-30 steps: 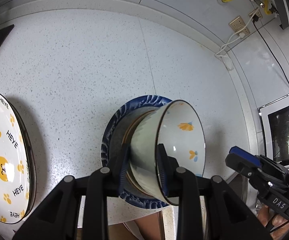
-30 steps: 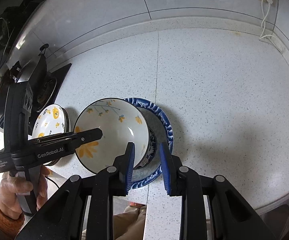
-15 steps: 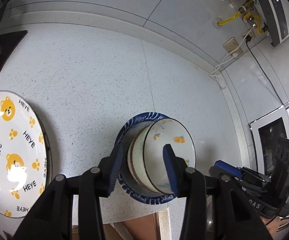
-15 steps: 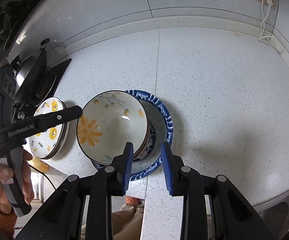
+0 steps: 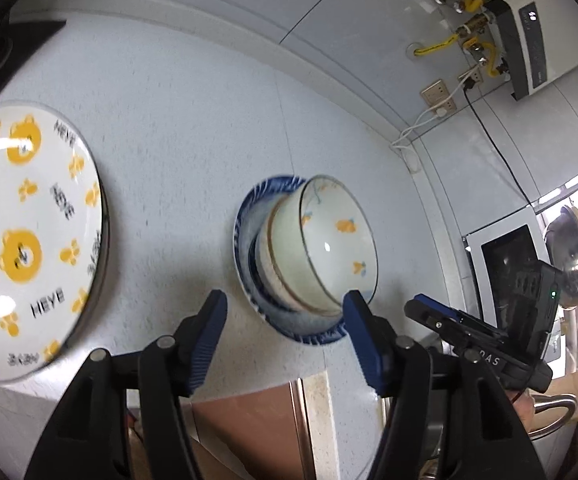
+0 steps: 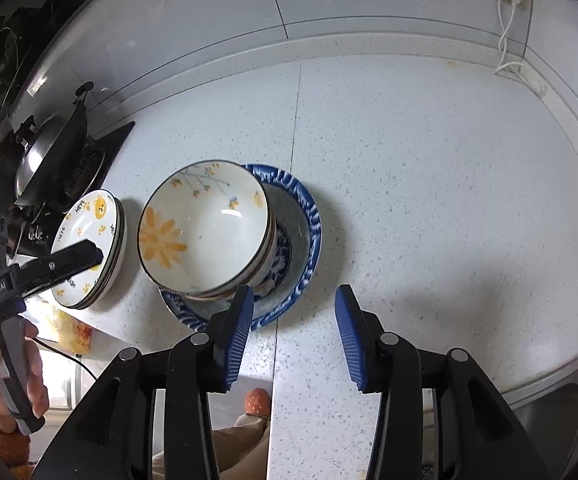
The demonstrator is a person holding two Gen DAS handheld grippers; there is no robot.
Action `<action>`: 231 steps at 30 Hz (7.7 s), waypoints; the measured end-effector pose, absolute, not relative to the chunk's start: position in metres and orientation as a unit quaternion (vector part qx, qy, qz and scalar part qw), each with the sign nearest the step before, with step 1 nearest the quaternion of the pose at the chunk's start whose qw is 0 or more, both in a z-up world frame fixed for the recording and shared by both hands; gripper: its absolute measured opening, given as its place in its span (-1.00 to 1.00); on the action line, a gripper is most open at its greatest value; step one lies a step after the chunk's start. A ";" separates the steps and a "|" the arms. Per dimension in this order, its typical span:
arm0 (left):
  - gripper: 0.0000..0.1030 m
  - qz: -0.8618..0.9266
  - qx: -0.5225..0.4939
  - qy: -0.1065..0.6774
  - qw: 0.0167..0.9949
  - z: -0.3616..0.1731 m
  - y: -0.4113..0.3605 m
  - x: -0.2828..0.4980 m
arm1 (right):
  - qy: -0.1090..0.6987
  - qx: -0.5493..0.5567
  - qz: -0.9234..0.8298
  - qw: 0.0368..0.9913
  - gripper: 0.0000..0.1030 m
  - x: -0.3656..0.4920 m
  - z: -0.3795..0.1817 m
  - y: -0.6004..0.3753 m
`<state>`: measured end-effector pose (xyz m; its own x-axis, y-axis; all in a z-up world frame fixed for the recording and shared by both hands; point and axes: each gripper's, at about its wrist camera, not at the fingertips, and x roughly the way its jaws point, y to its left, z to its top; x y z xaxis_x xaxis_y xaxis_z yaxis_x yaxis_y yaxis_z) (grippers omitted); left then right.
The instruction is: Organize plates and bowls
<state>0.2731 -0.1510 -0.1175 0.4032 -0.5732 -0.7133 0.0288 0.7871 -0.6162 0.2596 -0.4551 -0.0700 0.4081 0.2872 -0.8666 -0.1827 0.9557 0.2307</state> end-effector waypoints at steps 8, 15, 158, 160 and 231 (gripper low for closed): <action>0.14 -0.152 -0.299 0.535 0.775 -0.152 -0.146 0.276 | 0.532 0.070 0.148 0.831 -0.23 0.252 -0.089 -0.467; 0.14 -0.132 -0.319 0.538 0.769 -0.167 -0.143 0.285 | 0.541 0.081 0.152 0.823 -0.23 0.259 -0.100 -0.470; -0.70 0.047 -0.310 0.409 0.857 -0.113 0.087 0.237 | 0.471 -0.025 0.281 0.836 -0.72 0.285 -0.072 -0.215; -0.70 0.049 -0.305 0.403 0.862 -0.108 0.084 0.232 | 0.463 -0.028 0.277 0.841 -0.72 0.282 -0.068 -0.216; -0.70 -0.125 -0.001 0.289 0.949 -0.007 -0.003 0.166 | 0.322 0.013 -0.019 0.947 -0.20 0.123 0.002 -0.249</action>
<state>0.1657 -0.0030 -0.0075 0.8018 -0.2386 -0.5478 0.2371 0.9686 -0.0748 0.1228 -0.2485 0.0017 0.7925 -0.0271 -0.6092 0.0443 0.9989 0.0132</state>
